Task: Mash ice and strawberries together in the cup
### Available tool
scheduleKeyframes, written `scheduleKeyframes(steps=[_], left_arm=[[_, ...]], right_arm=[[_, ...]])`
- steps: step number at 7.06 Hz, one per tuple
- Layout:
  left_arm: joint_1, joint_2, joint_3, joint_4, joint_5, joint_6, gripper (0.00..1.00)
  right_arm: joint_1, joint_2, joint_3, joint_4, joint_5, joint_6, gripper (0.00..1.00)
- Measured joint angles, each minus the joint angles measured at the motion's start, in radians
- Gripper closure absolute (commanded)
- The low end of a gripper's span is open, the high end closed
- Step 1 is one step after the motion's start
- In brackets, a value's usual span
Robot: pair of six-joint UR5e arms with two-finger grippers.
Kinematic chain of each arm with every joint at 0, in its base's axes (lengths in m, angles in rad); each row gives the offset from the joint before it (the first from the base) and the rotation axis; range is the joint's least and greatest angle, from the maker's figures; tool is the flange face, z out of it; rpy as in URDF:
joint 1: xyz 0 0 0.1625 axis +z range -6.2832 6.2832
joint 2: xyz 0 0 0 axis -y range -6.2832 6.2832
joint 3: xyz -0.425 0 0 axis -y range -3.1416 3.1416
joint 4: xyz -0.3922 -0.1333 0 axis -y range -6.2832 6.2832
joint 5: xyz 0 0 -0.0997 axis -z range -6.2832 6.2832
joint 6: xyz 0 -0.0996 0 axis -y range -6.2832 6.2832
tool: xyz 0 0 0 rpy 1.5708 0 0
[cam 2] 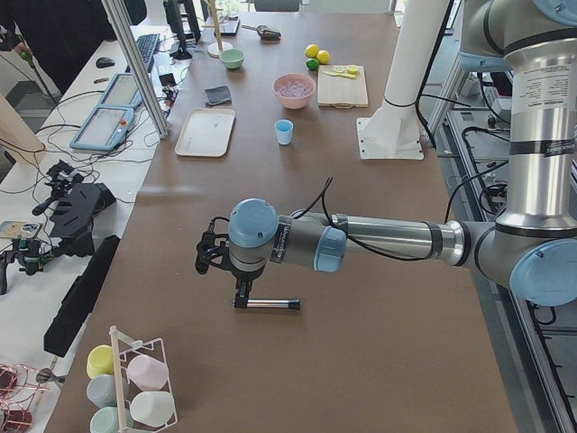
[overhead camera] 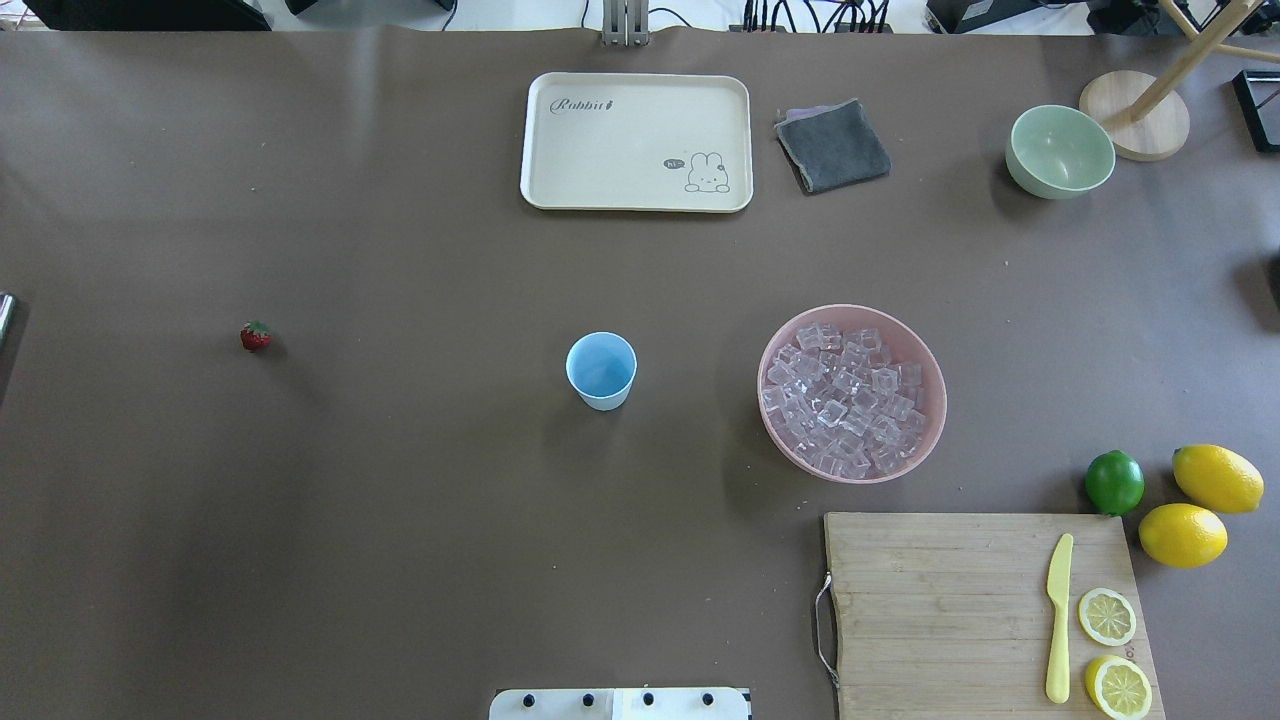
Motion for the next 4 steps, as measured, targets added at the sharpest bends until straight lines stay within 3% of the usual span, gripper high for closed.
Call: scheduleKeyframes(steps=[4], left_arm=[[-0.001, 0.017, -0.002, -0.014, 0.006, 0.0, 0.01]], right_arm=[[-0.075, 0.024, 0.092, -0.001, -0.025, 0.002, 0.0]])
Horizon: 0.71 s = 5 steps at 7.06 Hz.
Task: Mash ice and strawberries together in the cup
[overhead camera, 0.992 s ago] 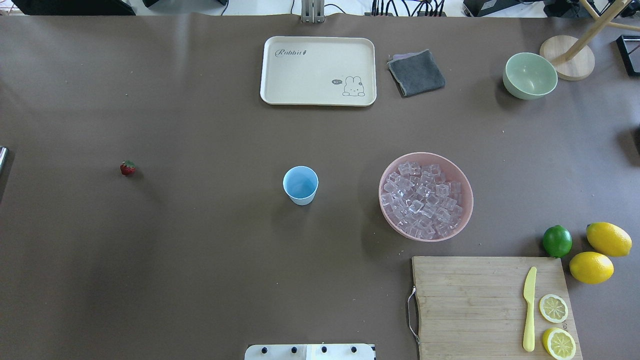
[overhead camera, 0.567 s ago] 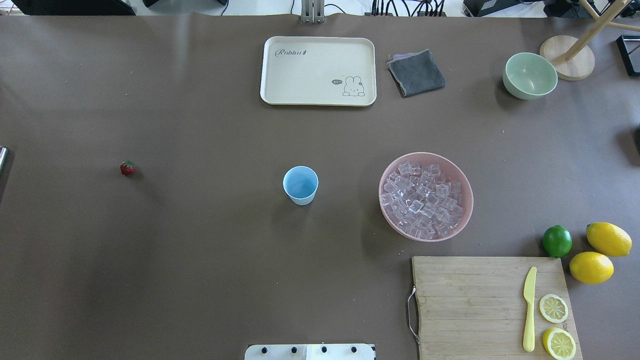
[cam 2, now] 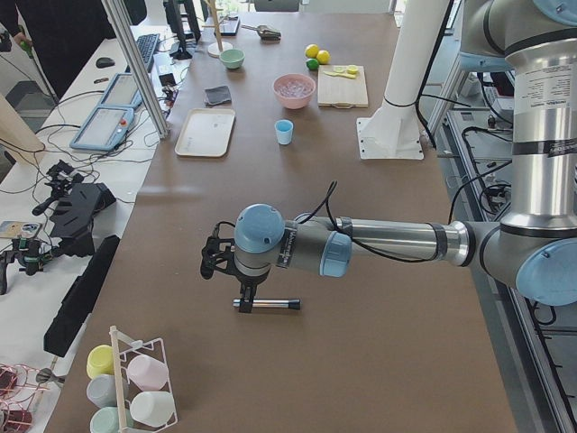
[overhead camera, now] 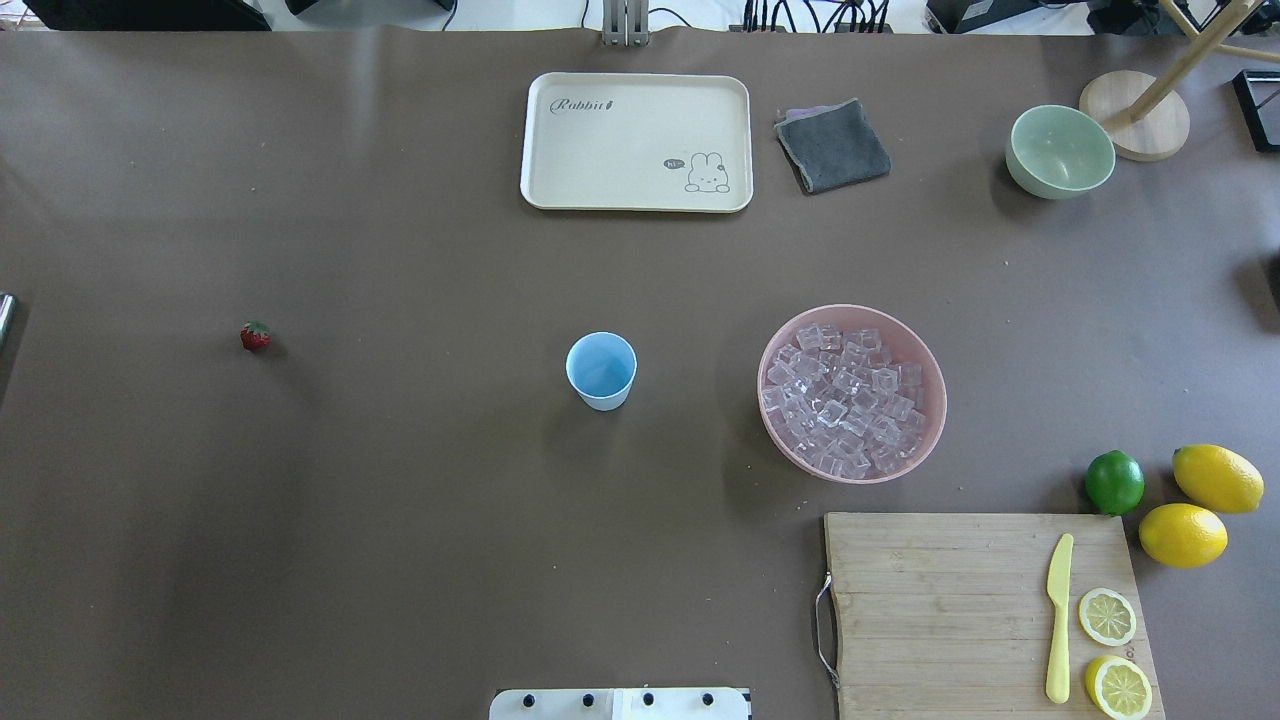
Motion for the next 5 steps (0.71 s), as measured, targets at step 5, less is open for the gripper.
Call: scheduleKeyframes(steps=[5], left_arm=[[0.0, -0.008, -0.002, 0.0, 0.014, 0.0, 0.01]], right_arm=[[-0.305, 0.009, 0.228, 0.001, -0.056, 0.282, 0.0]])
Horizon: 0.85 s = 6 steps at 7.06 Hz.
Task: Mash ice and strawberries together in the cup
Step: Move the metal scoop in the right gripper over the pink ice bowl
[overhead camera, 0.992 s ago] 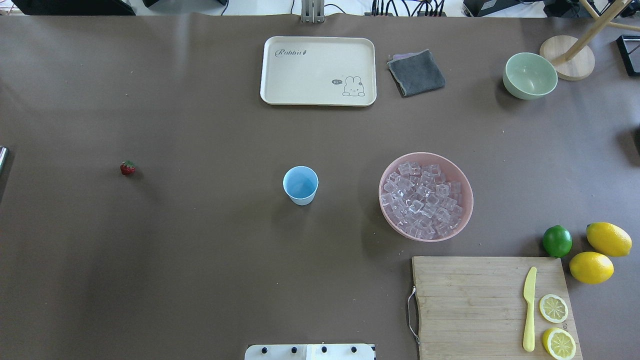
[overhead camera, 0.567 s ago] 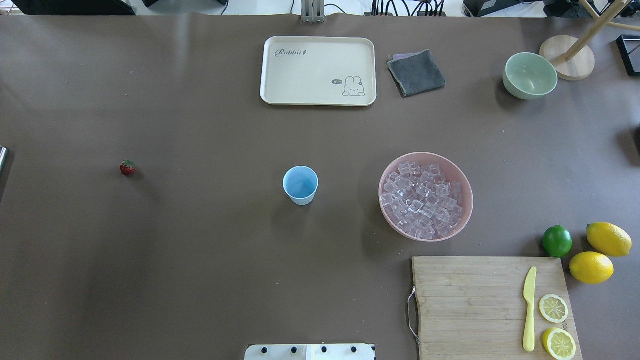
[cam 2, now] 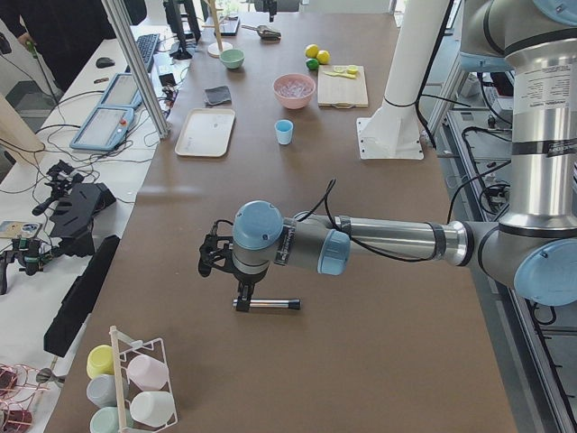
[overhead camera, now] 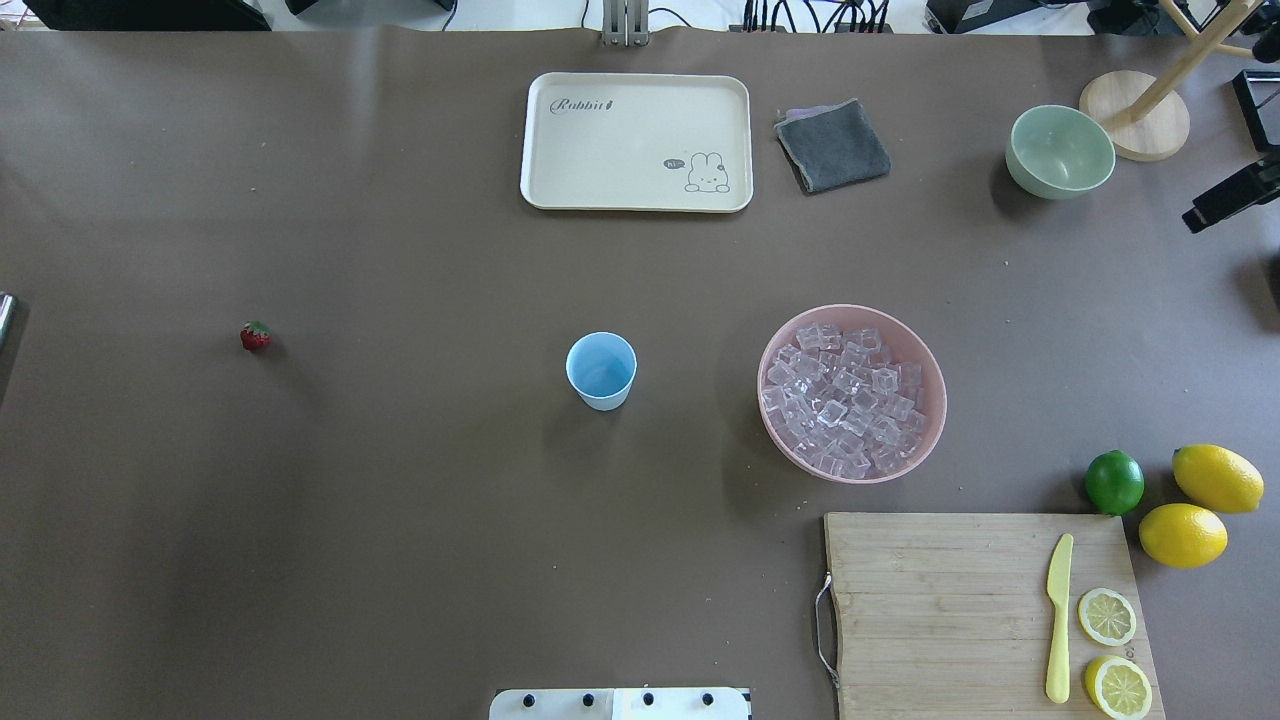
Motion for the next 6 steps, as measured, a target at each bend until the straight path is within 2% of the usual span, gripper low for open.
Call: scheduleKeyframes(steps=[2, 4, 6], left_arm=[[-0.001, 0.005, -0.001, 0.0, 0.002, -0.001, 0.01], [-0.001, 0.004, -0.001, -0.002, 0.002, 0.0, 0.01], [-0.003, 0.008, -0.008, -0.003, 0.002, 0.0, 0.01]], right_arm=[[-0.17, 0.049, 0.076, 0.001, -0.086, 0.209, 0.0], [-0.406, 0.152, 0.108, -0.001, -0.276, 0.438, 0.01], [-0.551, 0.194, 0.11, -0.002, -0.366, 0.522, 0.01]])
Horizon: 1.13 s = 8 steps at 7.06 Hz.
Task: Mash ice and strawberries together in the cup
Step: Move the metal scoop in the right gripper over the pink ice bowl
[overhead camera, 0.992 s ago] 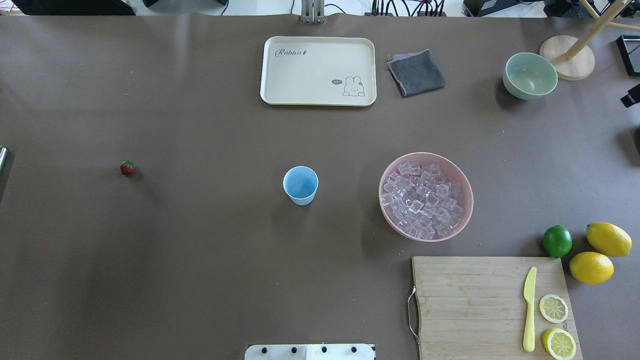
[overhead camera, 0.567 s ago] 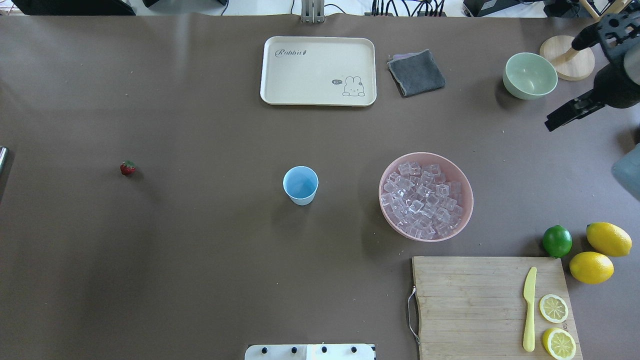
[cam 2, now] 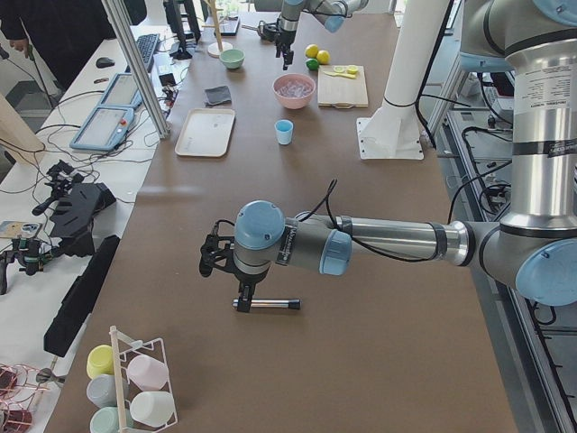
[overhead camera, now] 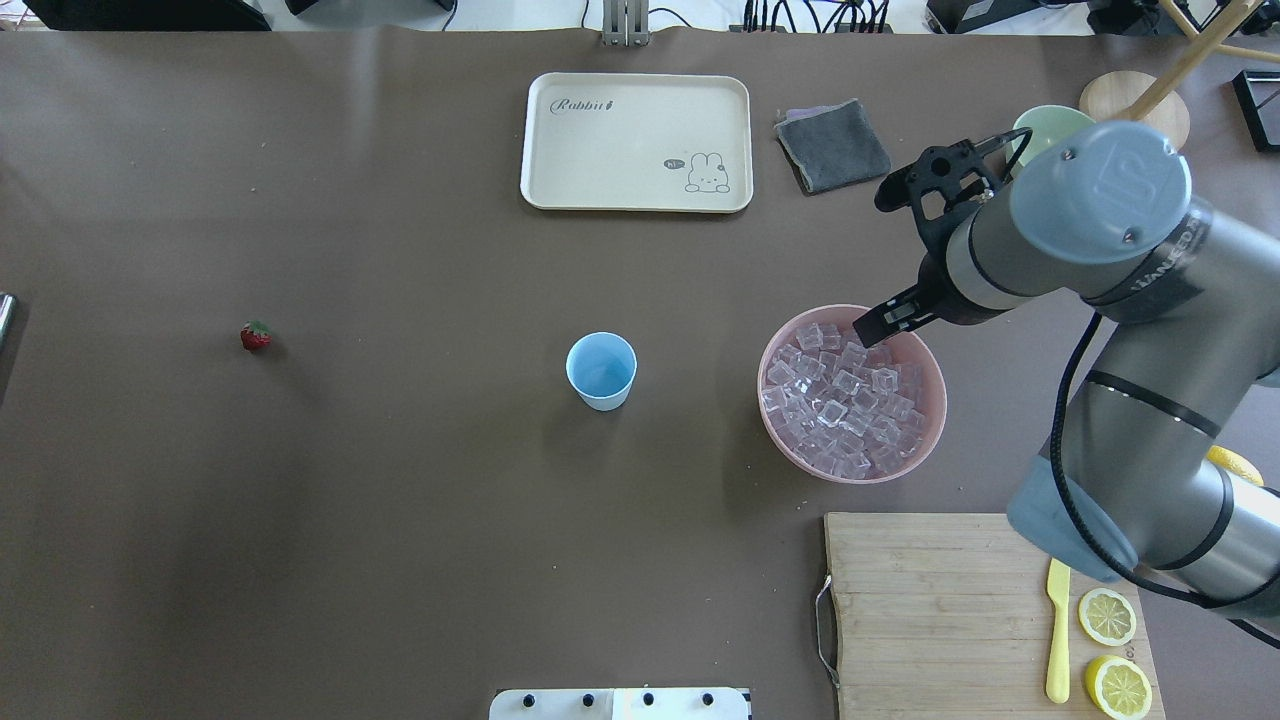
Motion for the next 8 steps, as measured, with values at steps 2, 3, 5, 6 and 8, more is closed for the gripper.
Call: scheduleKeyframes(steps=[2, 3, 5, 6, 8], left_arm=[[0.0, 0.003, -0.008, -0.001, -0.001, 0.0, 0.01], [0.0, 0.004, -0.013, -0.002, -0.004, 0.0, 0.01], [-0.002, 0.006, -0.018, -0.001, -0.008, 0.0, 0.01], [-0.002, 0.006, -0.02, -0.001, -0.009, 0.001, 0.01], [-0.002, 0.006, -0.025, 0.0, -0.009, 0.0, 0.01]], right_arm=[[-0.062, 0.019, -0.006, 0.002, -0.027, 0.039, 0.02], [-0.08, 0.021, -0.017, 0.002, -0.046, 0.038, 0.11], [-0.106, 0.031, -0.039, 0.002, -0.076, -0.008, 0.11], [-0.119, 0.035, -0.049, 0.001, -0.097, -0.041, 0.13], [-0.149, 0.042, -0.063, 0.001, -0.129, -0.062, 0.25]])
